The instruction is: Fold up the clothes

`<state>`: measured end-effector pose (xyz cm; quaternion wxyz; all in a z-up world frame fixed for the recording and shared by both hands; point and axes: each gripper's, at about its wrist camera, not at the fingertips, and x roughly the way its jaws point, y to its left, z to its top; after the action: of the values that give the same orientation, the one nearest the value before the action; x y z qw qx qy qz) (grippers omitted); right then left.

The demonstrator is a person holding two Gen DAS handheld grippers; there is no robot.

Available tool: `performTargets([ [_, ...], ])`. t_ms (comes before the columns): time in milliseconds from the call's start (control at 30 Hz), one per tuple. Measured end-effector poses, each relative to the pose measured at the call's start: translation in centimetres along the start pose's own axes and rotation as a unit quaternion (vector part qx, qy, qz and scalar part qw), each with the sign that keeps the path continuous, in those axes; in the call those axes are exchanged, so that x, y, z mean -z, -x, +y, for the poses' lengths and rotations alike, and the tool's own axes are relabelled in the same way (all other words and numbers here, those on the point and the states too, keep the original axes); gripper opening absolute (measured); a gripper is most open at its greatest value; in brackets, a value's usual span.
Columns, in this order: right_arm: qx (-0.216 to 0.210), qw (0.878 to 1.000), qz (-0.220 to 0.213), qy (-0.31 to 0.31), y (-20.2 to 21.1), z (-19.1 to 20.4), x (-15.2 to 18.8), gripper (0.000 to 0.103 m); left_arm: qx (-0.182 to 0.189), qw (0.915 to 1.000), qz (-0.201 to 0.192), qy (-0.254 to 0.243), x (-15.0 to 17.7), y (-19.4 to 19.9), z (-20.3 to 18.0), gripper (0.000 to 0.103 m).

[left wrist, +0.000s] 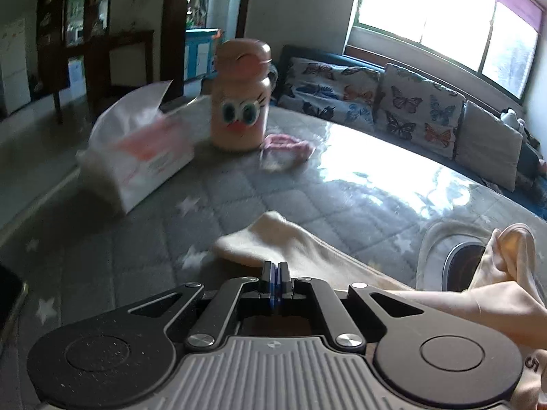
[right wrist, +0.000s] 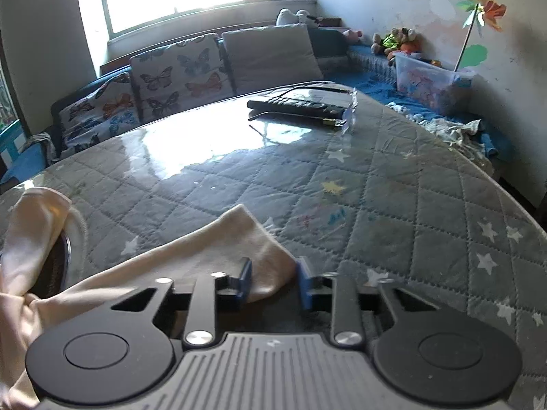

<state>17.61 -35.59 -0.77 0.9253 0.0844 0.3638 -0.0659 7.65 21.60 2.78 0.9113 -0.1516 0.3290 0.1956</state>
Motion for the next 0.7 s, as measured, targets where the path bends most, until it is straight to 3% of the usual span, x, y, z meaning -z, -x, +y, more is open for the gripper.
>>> performTargets([
  [33, 0.001, 1.000, -0.001, -0.002, 0.0, -0.1, 0.1, 0.013, 0.000, 1.0000, -0.001, 0.003, 0.1, 0.3, 0.3, 0.001],
  [167, -0.003, 1.000, 0.002, -0.001, 0.5, -0.7, 0.1, 0.013, 0.002, 1.0000, -0.005, 0.005, 0.5, 1.7, 1.3, 0.001],
  [300, -0.016, 1.000, -0.003, -0.002, 0.6, -0.6, -0.2, 0.029, -0.003, 1.0000, 0.003, 0.005, 0.7, 1.6, 1.9, 0.001],
  [433, -0.024, 1.000, -0.003, -0.003, 0.0, -0.1, -0.6, 0.030, -0.004, 1.0000, 0.002, 0.007, 0.8, 1.6, 1.9, 0.001],
  [467, -0.023, 1.000, -0.002, -0.002, -0.2, 0.0, -0.6, 0.028, -0.004, 1.0000, 0.002, 0.007, 0.8, 1.7, 2.0, 0.001],
  [533, -0.016, 1.000, -0.004, 0.002, -0.3, 0.2, -0.5, 0.004, -0.007, 1.0000, 0.000, 0.006, 0.8, 1.8, 2.1, 0.001],
  [700, 0.017, 0.999, -0.038, 0.020, 1.6, 0.1, -0.4, 0.004, -0.015, 0.9998, 0.006, 0.008, 1.0, 2.0, 3.1, 0.001],
])
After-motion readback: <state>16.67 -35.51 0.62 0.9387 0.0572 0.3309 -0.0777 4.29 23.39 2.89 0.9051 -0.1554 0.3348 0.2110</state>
